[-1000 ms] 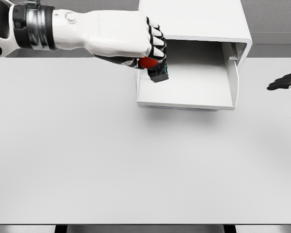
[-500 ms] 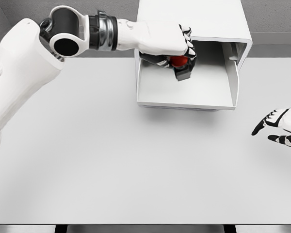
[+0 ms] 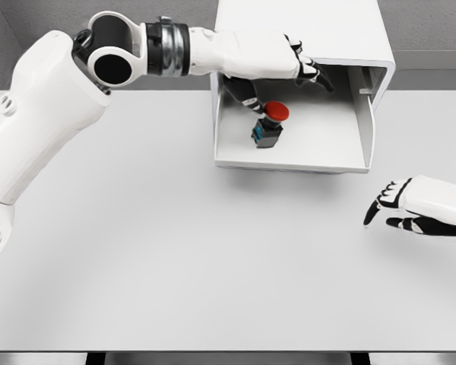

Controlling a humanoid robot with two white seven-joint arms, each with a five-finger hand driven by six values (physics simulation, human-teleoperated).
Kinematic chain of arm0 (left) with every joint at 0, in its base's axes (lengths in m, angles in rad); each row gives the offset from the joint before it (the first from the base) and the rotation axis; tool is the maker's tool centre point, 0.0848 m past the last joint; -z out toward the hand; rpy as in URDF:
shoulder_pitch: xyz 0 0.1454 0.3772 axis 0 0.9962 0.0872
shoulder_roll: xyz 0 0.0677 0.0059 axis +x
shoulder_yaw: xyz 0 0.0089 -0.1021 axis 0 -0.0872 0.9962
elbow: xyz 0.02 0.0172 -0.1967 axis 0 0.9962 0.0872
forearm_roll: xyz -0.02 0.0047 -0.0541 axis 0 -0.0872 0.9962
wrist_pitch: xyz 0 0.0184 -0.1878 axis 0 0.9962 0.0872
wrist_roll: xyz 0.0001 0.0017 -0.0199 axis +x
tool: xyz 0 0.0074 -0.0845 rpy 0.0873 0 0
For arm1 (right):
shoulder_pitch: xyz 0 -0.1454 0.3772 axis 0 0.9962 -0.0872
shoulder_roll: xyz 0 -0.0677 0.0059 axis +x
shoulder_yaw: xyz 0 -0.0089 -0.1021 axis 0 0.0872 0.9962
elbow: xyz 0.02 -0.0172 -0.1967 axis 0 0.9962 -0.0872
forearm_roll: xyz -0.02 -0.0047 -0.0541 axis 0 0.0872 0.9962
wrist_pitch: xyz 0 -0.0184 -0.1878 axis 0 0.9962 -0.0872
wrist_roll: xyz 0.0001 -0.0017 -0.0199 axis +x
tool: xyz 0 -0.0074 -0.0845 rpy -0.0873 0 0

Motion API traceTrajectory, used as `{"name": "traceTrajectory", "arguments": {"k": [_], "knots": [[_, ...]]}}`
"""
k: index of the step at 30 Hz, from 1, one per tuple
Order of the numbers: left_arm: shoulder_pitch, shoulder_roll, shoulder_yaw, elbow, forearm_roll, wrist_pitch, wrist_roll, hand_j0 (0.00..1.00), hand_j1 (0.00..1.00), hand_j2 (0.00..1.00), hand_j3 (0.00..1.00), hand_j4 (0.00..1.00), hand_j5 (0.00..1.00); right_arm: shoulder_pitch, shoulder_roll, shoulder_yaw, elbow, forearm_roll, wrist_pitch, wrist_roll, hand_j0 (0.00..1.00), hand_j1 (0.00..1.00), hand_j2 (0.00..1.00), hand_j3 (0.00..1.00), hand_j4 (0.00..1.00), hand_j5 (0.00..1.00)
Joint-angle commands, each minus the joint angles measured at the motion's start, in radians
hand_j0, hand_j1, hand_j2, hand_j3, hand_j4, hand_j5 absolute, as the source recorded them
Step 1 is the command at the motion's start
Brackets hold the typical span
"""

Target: Slide open multi-storey tabletop storage cabinets and put open load switch and slide close multi-storey tabletop storage cabinets

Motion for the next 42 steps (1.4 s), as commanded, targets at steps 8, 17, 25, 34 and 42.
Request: {"name": "traceTrajectory", "arguments": {"k": [8, 17, 25, 34, 42], "knots": [[-0.018, -0.092, -0.007, -0.004, -0.097, -0.001, -0.007, 1.0, 1.0, 1.0, 1.0, 1.0, 1.0, -0.029, -0.001, 0.085, -0.001, -0.003, 0.002, 0.0, 0.56, 0.56, 0.56, 0.56, 0.56, 0.56], [-0.008, 0.34, -0.002, -0.386, 0.259, -0.001, -0.007, 1.0, 1.0, 1.0, 1.0, 1.0, 1.0, -0.138, -0.001, 0.163, -0.001, -0.005, 0.002, 0.0, 0.56, 0.56, 0.56, 0.56, 0.56, 0.56], [0.394, 0.821, 0.089, -0.251, 0.368, -0.001, -0.007, 1.0, 1.0, 1.0, 1.0, 1.0, 1.0, -0.207, 0.0, 0.191, 0.001, -0.005, 0.002, 0.0, 0.57, 0.57, 0.57, 0.57, 0.57, 0.57], [0.482, 0.773, 0.125, -0.247, 0.341, -0.001, -0.007, 1.0, 1.0, 1.0, 1.0, 1.0, 1.0, -0.302, 0.013, 0.271, 0.001, -0.006, 0.002, 0.0, 0.58, 0.58, 0.58, 0.58, 0.58, 0.58], [0.48, 0.776, 0.125, -0.256, 0.331, -0.001, -0.007, 1.0, 1.0, 1.0, 1.0, 1.0, 1.0, -0.385, 0.037, 0.324, 0.003, -0.006, 0.002, 0.0, 0.59, 0.59, 0.59, 0.59, 0.59, 0.59]]}}
